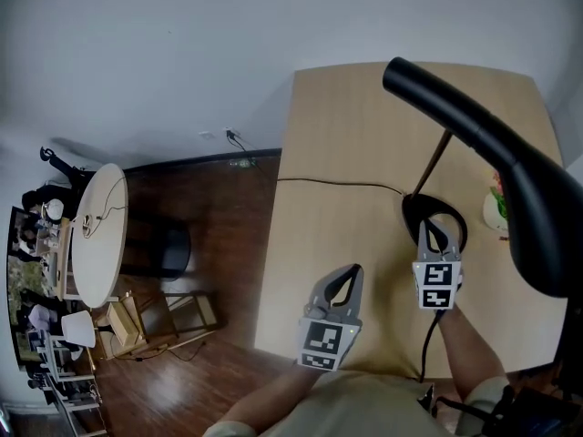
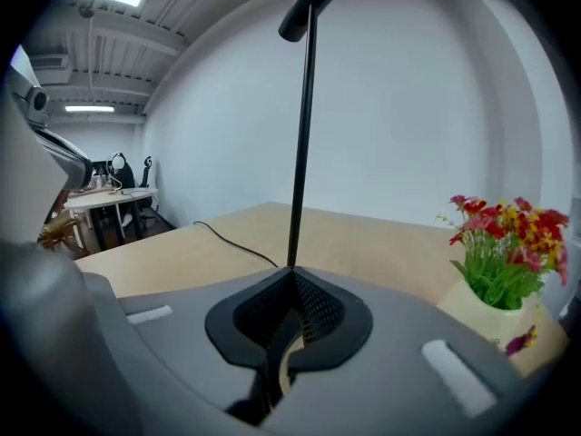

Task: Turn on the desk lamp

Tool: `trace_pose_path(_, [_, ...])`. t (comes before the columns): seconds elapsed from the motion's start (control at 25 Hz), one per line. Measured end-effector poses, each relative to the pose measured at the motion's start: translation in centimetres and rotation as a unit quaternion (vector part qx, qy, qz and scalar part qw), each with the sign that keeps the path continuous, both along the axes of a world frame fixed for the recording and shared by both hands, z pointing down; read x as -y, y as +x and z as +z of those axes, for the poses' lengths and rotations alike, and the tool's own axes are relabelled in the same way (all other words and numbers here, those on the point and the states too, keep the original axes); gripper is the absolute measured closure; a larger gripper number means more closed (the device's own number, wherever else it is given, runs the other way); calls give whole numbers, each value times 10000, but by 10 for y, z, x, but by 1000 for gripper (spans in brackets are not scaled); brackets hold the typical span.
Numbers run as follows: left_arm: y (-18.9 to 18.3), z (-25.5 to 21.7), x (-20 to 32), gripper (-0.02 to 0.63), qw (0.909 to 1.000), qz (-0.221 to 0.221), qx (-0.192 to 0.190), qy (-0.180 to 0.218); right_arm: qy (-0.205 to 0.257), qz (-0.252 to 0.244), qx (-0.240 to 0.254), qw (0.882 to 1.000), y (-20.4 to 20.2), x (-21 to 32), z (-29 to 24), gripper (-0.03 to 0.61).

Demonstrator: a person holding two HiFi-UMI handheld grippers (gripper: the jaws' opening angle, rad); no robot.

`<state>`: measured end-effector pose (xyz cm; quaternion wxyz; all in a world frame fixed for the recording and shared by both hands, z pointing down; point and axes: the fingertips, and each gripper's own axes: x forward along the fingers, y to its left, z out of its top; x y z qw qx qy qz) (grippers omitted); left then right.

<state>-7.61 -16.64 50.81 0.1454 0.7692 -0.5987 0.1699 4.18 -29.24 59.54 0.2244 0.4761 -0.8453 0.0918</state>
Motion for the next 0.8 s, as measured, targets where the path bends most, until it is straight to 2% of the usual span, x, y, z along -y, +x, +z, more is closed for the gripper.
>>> trace_pose_path(0.28, [-8, 11, -1, 615, 9997, -158, 37, -200, -265, -9, -290, 9992, -17, 30, 31, 580])
trace_pose_path(0.52, [-13, 11, -1, 615, 9995, -221, 27, -229, -684, -139, -528, 9962, -19, 40, 59, 578])
trace_pose_path(0.72, [-19, 24, -11, 615, 9991, -265, -20, -324, -665, -209, -694, 9952, -23, 39, 66, 580])
trace_pose_path(0.8, [-17, 27, -17, 615, 9992, -226, -60, -319, -748, -191, -578, 9953, -22, 38, 65, 580])
